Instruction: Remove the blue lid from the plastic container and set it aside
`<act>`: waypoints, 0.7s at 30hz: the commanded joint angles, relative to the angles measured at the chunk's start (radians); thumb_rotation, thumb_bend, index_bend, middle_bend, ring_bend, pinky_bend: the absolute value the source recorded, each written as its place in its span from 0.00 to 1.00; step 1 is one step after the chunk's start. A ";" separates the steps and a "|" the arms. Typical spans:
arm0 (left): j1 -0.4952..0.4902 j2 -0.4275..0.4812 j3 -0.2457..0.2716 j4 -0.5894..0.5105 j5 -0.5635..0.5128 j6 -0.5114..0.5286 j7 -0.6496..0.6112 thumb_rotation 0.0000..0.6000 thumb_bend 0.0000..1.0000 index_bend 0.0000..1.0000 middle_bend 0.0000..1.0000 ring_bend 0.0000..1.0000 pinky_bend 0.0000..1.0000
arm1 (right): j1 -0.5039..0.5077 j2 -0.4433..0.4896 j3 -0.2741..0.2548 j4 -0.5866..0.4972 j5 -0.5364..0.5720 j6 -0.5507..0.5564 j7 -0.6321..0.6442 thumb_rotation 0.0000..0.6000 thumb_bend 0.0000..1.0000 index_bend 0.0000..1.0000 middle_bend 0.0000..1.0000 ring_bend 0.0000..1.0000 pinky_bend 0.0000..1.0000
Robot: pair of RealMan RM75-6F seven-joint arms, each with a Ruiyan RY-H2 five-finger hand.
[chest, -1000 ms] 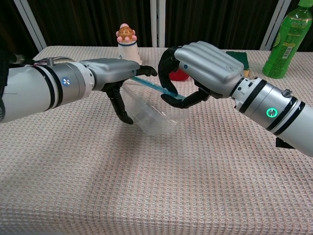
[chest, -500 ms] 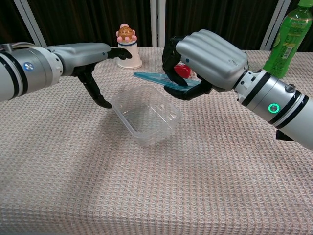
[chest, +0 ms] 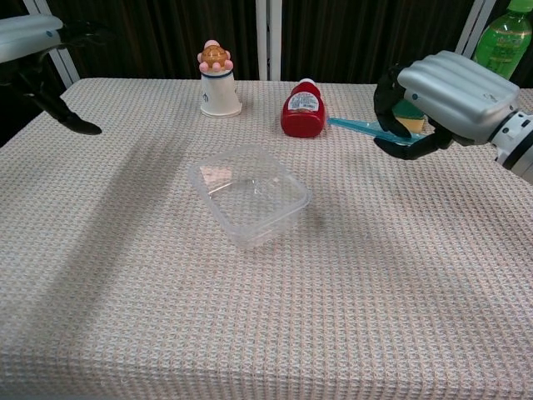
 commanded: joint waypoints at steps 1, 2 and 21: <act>0.073 0.034 0.017 0.006 0.053 0.053 -0.069 1.00 0.03 0.00 0.02 0.00 0.02 | -0.037 0.091 -0.017 -0.126 0.080 -0.107 -0.019 1.00 0.30 0.42 0.36 0.17 0.27; 0.088 0.040 0.019 0.008 0.060 0.061 -0.083 1.00 0.03 0.00 0.02 0.00 0.02 | -0.040 0.118 -0.019 -0.169 0.101 -0.137 -0.028 1.00 0.28 0.32 0.32 0.13 0.24; 0.359 0.186 0.121 0.124 0.303 0.200 -0.252 1.00 0.02 0.04 0.04 0.00 0.00 | -0.297 0.479 -0.033 -0.565 0.163 0.089 0.110 1.00 0.16 0.02 0.21 0.00 0.09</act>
